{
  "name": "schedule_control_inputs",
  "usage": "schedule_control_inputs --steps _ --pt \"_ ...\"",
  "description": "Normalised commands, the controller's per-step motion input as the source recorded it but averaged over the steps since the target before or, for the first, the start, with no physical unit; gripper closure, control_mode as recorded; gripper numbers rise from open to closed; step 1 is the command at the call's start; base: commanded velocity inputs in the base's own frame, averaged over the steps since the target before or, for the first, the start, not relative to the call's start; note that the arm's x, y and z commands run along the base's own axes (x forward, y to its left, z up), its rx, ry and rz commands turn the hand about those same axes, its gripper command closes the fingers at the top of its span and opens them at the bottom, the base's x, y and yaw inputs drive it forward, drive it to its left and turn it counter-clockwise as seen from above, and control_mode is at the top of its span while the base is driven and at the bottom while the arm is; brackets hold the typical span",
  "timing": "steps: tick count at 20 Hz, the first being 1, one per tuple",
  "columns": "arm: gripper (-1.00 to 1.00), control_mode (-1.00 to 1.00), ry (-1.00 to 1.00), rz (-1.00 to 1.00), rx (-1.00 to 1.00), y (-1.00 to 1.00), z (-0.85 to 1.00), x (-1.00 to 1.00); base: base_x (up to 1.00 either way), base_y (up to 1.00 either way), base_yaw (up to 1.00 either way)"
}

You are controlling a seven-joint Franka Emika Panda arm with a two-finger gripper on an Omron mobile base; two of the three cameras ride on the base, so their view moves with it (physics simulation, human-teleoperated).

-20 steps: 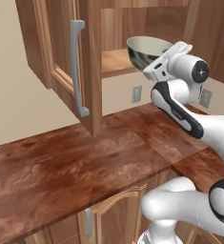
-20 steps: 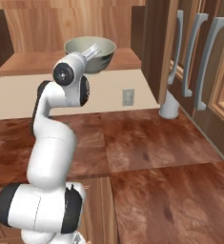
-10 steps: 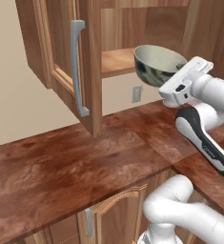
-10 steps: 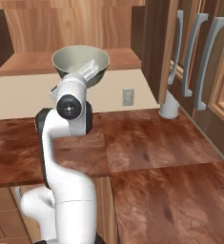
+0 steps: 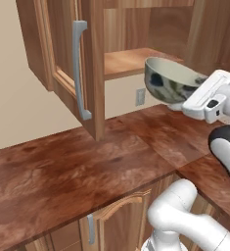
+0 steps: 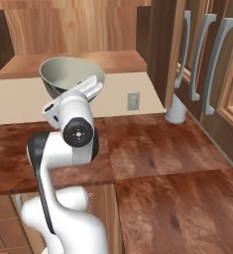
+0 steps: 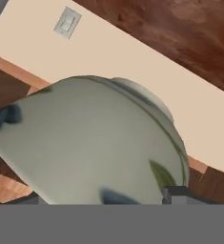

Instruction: Move the bowls from the cabinet to the plates on the dining table.

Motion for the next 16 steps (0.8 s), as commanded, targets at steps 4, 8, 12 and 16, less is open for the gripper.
schedule_control_inputs --steps 4,8,12,16 --pt "1.00 -1.00 -0.01 0.22 -0.26 -0.53 -0.18 -0.71 0.00 0.00 0.00" --pt "1.00 -1.00 0.00 0.22 -0.29 -0.49 -0.34 -0.63 0.00 0.00 0.00" --pt "1.00 -1.00 0.00 0.22 -0.34 -0.41 -0.43 -0.62 0.00 0.00 0.00" --pt "1.00 -1.00 -0.04 0.21 -0.43 -0.34 -0.45 -0.54 0.00 0.00 0.00"
